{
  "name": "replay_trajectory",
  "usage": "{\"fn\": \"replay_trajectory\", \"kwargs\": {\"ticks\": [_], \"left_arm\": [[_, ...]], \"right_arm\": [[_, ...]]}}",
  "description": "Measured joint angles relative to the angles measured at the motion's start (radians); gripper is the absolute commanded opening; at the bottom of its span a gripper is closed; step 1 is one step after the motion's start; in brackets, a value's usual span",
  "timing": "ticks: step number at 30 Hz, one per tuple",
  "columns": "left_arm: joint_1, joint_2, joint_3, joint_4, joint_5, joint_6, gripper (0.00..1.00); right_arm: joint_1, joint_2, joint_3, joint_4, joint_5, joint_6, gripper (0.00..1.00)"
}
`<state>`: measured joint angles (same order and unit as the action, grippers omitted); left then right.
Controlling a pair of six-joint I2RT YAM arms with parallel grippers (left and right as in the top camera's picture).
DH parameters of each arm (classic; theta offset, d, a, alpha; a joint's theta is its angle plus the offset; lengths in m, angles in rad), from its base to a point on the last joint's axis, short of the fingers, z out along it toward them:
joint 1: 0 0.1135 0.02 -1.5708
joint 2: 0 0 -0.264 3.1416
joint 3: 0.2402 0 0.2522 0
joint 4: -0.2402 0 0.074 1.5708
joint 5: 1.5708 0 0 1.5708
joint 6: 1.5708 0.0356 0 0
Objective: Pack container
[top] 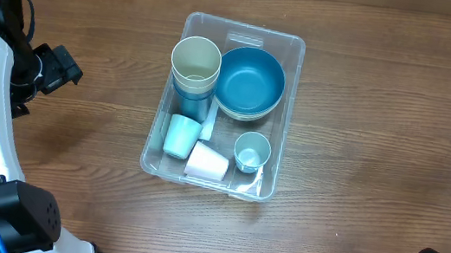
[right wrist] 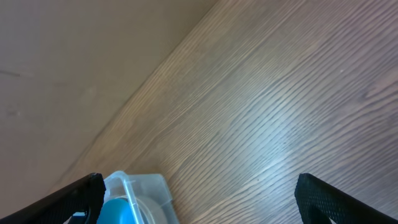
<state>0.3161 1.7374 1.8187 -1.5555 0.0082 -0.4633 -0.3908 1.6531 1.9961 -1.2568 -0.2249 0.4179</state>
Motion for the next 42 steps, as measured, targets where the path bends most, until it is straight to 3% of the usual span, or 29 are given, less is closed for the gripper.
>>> {"fn": "replay_trajectory", "kwargs": {"ticks": [4, 8, 17, 22, 28, 31, 34, 42], "left_arm": [[0.000, 0.000, 0.000, 0.000, 0.000, 0.000, 1.00], [0.000, 0.000, 0.000, 0.009, 0.000, 0.000, 1.00], [0.000, 0.000, 0.000, 0.016, 0.003, 0.000, 1.00], [0.000, 0.000, 0.000, 0.018, 0.004, 0.000, 1.00], [0.000, 0.000, 0.000, 0.018, 0.005, 0.000, 1.00], [0.000, 0.000, 0.000, 0.018, 0.004, 0.000, 1.00], [0.000, 0.000, 0.000, 0.018, 0.005, 0.000, 1.00], [0.000, 0.000, 0.000, 0.019, 0.004, 0.000, 1.00]], "right_arm": [[0.010, 0.000, 0.000, -0.047, -0.092, -0.068, 1.00], [0.136, 0.000, 0.000, -0.165, -0.114, -0.128, 0.99], [0.617, 0.000, 0.000, -0.314, 0.000, -0.152, 0.98], [0.878, 0.000, -0.002, -0.329, 0.076, -0.077, 0.96], [1.162, 0.000, -0.137, -0.215, 0.184, 0.130, 0.99], [1.258, 0.002, -0.277, -0.105, 0.227, 0.235, 0.95], [1.289, 0.003, -0.380, -0.027, 0.239, 0.309, 0.93], [1.310, 0.006, -0.428, 0.114, 0.230, 0.386, 0.89]]}}
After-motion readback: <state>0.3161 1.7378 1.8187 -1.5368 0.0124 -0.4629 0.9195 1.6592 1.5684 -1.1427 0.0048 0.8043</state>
